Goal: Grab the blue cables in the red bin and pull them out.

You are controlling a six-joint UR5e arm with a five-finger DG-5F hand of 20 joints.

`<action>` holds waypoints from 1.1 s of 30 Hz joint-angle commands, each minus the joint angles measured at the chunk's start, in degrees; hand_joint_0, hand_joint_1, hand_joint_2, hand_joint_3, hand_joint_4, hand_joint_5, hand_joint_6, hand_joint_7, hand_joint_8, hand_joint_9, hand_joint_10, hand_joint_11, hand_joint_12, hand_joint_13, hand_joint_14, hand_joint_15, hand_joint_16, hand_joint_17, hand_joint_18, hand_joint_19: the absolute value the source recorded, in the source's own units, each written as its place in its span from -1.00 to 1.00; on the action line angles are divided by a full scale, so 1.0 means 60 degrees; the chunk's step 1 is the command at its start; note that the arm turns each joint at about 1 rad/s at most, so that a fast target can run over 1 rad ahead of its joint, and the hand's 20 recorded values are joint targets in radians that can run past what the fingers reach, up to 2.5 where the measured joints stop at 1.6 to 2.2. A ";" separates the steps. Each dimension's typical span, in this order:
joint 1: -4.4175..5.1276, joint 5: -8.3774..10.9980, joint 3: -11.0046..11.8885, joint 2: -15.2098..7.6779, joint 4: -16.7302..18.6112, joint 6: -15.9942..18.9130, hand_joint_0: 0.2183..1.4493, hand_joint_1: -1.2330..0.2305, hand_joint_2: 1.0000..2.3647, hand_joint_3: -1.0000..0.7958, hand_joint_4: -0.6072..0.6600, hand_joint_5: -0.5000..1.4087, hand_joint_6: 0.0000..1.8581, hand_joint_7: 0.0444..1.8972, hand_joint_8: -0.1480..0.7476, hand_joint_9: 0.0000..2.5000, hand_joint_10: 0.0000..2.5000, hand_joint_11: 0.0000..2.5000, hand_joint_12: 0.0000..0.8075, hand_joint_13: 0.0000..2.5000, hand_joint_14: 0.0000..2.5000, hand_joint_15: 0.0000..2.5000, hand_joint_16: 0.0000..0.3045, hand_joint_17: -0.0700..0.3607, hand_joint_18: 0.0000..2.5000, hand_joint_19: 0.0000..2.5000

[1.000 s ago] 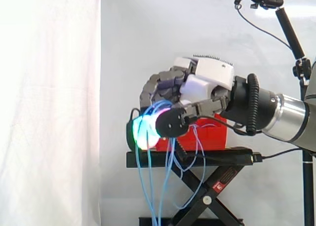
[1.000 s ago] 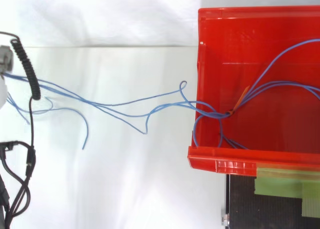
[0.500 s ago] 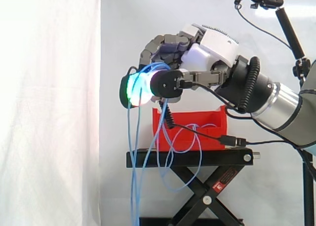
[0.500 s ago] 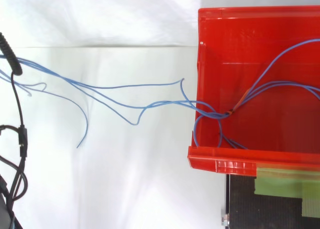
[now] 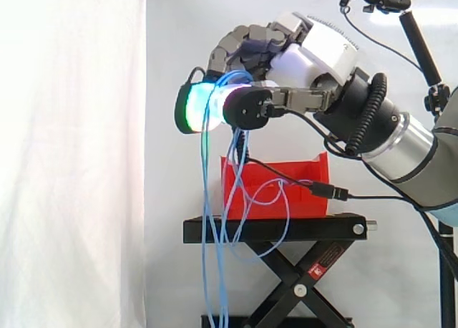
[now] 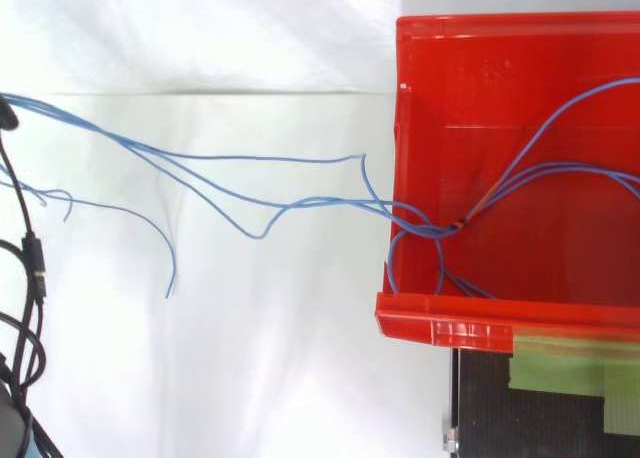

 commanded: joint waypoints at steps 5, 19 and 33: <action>-0.0021 -0.0346 0.0000 0.0003 0.0252 -0.0377 0.14 -0.60 -0.99 -0.78 0.09 0.22 0.18 -0.43 -0.14 -0.17 0.00 0.28 -0.21 0.04 -0.62 0.28 -0.71 -0.22 -0.23 -0.03; 0.0053 0.1104 -0.0015 0.0003 -0.1887 0.1732 0.13 -0.60 -0.99 -0.78 0.11 0.24 0.12 -0.42 -0.14 -0.17 -0.03 0.29 -0.21 0.05 -0.64 0.28 -0.71 -0.22 -0.24 -0.03; 0.0595 0.2965 0.0000 0.0003 -0.4729 0.6961 0.12 -0.60 -0.99 -0.77 0.12 0.25 0.10 -0.41 -0.14 -0.16 -0.05 0.29 -0.21 0.04 -0.66 0.30 -0.71 -0.22 -0.25 -0.03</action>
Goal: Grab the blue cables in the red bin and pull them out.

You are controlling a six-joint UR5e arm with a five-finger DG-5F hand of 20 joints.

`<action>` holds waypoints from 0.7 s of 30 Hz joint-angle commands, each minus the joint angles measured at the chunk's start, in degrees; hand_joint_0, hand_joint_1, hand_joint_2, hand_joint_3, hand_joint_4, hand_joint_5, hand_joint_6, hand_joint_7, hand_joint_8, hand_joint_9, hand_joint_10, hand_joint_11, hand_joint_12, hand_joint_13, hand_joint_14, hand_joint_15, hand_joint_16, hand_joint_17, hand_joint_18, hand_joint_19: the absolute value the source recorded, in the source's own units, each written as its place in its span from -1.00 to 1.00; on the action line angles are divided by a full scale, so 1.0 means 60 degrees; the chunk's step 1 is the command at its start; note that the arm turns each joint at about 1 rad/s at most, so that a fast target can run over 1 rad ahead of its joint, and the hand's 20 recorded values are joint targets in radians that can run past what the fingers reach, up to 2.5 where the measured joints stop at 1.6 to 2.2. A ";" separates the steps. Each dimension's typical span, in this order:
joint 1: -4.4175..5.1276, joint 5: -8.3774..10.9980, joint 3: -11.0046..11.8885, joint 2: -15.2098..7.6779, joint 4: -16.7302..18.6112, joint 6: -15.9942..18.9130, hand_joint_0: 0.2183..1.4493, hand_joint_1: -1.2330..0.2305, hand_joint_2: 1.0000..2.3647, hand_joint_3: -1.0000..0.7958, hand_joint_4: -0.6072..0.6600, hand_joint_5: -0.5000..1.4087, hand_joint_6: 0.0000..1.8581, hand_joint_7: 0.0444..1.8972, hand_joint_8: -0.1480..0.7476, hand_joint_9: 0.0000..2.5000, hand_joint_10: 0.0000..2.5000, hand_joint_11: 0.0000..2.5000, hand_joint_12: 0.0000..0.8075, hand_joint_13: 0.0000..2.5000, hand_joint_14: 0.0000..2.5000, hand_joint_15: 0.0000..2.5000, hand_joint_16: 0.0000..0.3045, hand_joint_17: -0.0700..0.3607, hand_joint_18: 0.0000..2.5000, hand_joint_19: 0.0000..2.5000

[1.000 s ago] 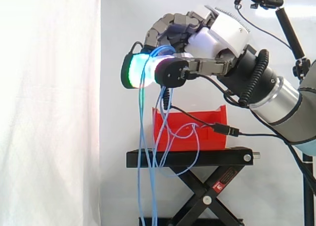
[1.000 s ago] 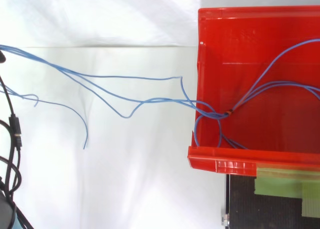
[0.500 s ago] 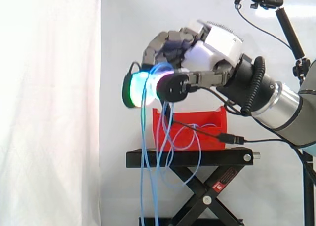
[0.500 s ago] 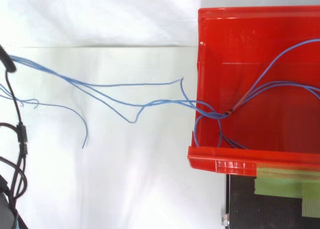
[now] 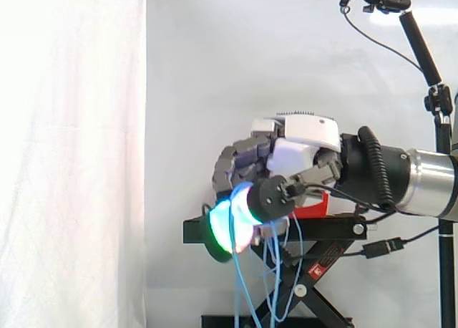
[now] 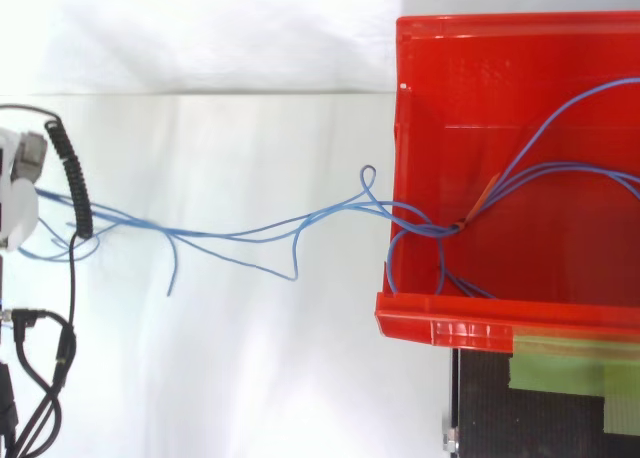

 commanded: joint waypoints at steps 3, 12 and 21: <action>0.0173 0.0252 0.0001 0.0002 -0.0700 0.3001 0.11 -0.59 -0.99 -0.78 0.15 0.25 0.07 -0.42 -0.15 -0.16 -0.06 0.30 -0.21 0.04 -0.66 0.31 -0.72 -0.22 -0.25 -0.03; 0.0187 0.0252 0.0001 0.0002 -0.1008 0.3045 0.03 -0.54 -0.99 -0.85 0.20 0.35 -0.74 -0.19 -0.13 -0.14 -0.34 0.37 -0.19 0.04 -0.65 0.29 -0.71 -0.21 -0.26 -0.03; 0.0187 0.0252 0.0001 0.0002 -0.1008 0.3045 -0.02 -0.50 -1.00 -0.93 0.22 0.33 -1.00 -0.17 -0.13 -0.09 -0.68 0.45 -0.20 0.03 -0.64 0.28 -0.70 -0.19 -0.27 -0.04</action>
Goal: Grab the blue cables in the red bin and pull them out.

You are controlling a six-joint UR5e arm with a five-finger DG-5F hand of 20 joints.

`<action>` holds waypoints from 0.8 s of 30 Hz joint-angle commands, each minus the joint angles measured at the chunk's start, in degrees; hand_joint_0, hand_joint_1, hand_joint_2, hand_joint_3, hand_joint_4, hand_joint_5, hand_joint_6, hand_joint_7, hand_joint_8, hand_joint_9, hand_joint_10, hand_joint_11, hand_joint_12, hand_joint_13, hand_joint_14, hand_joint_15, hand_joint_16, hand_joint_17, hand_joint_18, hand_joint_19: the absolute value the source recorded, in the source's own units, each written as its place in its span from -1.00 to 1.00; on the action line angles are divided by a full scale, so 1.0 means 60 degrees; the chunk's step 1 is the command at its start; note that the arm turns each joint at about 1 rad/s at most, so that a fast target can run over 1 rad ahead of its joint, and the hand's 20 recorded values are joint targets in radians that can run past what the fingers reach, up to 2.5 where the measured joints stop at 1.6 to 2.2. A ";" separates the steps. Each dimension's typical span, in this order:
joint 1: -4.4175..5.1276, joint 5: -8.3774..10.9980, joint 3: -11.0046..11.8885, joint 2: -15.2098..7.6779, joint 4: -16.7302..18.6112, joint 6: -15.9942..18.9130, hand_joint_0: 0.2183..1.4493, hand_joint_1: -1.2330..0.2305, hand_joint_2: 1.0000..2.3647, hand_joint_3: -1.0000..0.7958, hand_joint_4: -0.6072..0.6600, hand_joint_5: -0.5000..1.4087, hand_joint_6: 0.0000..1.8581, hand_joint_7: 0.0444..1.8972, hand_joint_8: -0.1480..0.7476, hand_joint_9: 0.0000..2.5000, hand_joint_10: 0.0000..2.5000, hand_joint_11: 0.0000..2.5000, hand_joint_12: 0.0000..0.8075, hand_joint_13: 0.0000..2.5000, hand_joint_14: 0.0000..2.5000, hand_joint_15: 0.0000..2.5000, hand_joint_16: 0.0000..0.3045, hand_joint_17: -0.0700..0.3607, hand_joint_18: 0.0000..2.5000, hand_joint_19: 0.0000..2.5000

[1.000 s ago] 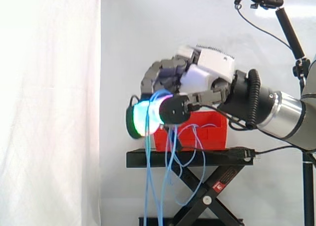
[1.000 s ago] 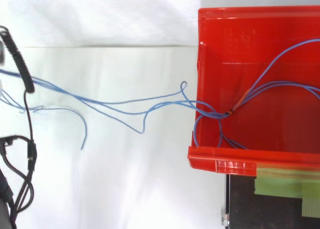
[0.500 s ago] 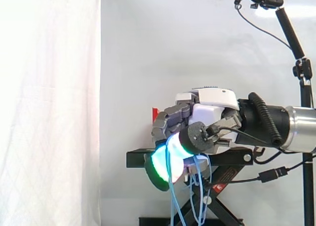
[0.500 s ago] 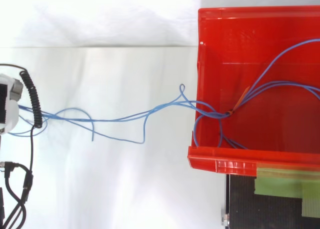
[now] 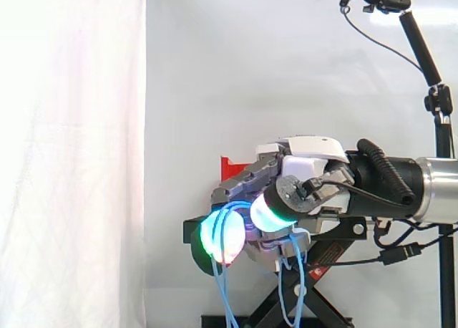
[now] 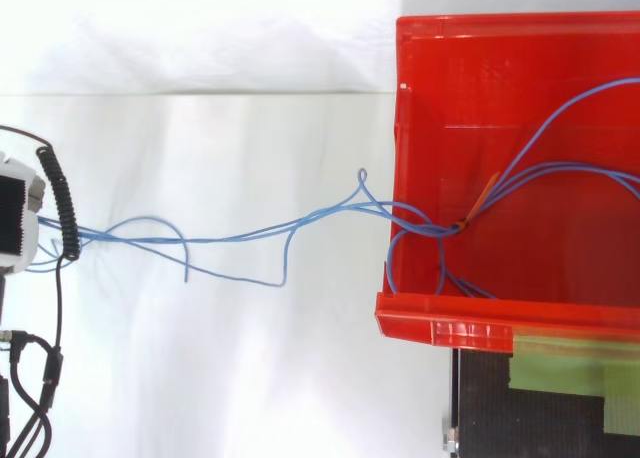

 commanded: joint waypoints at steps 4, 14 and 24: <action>0.0002 0.0000 0.0000 0.0001 -0.0018 0.0004 -0.04 -0.45 -1.00 -1.00 0.24 0.33 -1.00 -0.20 -0.13 -0.08 -0.77 0.47 -0.19 0.03 -0.67 0.29 -0.69 -0.19 -0.27 -0.04; 0.0002 0.0014 0.0000 0.0001 -0.0018 -0.0011 -0.15 -0.31 -1.00 -1.00 0.28 0.42 -1.00 -0.14 -0.11 -0.03 -0.70 0.45 -0.15 0.06 -0.67 0.28 -0.68 -0.16 -0.25 -0.05; 0.0002 0.0014 0.0000 -0.0014 -0.0018 -0.0026 -0.19 -0.26 -1.00 -1.00 0.28 0.44 -1.00 -0.11 -0.08 -0.05 -0.42 0.39 -0.12 0.07 -0.66 0.26 -0.67 -0.14 -0.23 -0.06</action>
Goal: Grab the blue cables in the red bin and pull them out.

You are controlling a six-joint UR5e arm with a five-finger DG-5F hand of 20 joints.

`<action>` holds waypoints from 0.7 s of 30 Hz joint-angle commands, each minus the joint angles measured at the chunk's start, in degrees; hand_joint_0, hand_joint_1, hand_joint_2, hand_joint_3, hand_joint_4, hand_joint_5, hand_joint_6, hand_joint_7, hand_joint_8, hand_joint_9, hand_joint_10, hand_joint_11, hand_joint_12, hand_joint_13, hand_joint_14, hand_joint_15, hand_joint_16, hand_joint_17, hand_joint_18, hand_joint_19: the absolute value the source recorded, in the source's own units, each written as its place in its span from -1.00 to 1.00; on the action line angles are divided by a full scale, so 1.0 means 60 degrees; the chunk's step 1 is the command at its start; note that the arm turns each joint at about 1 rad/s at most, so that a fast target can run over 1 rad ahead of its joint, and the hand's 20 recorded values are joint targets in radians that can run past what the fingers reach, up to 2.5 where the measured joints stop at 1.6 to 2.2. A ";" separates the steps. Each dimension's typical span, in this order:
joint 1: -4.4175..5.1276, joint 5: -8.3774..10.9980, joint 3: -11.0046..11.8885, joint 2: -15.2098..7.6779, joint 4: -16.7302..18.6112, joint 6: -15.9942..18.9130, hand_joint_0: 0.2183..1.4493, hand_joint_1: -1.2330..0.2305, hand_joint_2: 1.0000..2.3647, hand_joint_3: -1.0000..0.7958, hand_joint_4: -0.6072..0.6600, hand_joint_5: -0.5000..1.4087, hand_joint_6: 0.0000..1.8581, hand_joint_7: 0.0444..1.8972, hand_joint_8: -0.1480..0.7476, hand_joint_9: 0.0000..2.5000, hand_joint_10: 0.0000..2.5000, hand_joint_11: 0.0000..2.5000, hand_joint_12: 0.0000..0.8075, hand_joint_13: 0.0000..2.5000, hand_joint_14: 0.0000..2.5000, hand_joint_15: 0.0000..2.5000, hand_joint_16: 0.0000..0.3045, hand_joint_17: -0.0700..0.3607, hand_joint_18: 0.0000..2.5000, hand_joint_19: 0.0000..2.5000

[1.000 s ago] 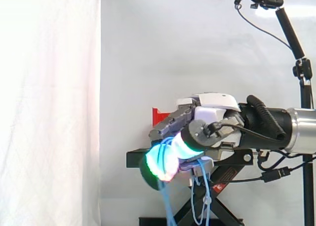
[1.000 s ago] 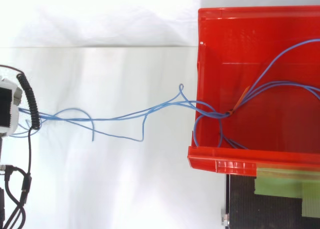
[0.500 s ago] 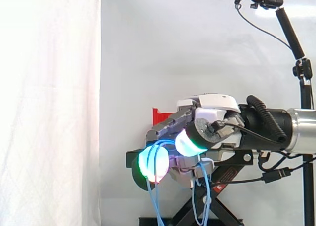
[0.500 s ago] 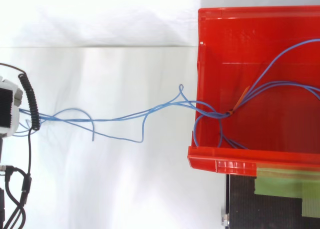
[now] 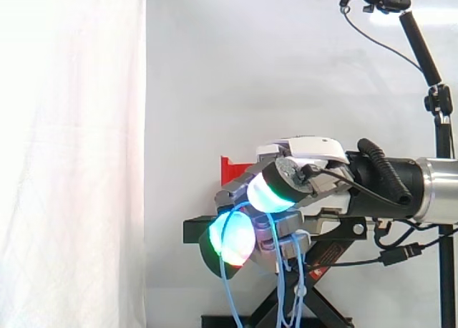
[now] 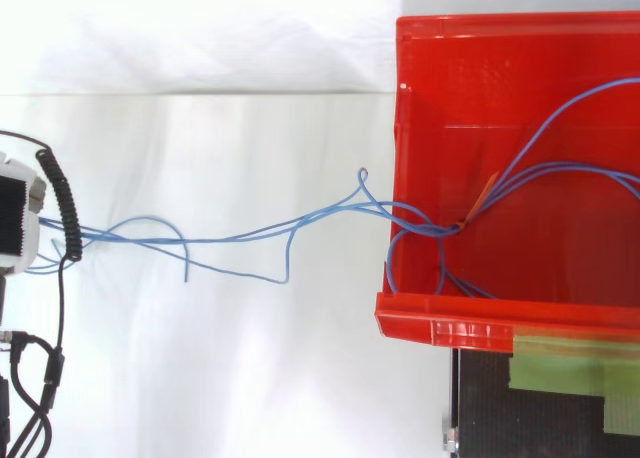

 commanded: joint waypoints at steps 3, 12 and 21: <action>0.0001 0.0000 0.0001 0.0005 -0.0009 0.0000 -0.19 -0.26 -1.00 -1.00 0.29 0.43 -0.94 -0.12 -0.09 -0.06 -0.38 0.38 -0.12 0.07 -0.66 0.26 -0.66 -0.14 -0.23 -0.06; 0.0001 0.0000 -0.0013 0.0005 0.0006 -0.0015 -0.17 -0.31 -1.00 -1.00 0.27 0.42 -0.75 -0.18 -0.10 -0.07 -0.19 0.34 -0.12 0.08 -0.67 0.28 -0.68 -0.16 -0.22 -0.06; 0.0001 0.0000 0.0001 -0.0009 -0.0009 -0.0015 -0.08 -0.45 -1.00 -1.00 0.25 0.41 -0.68 -0.19 -0.12 -0.08 -0.15 0.36 -0.18 0.09 -0.72 0.30 -0.69 -0.19 -0.24 -0.06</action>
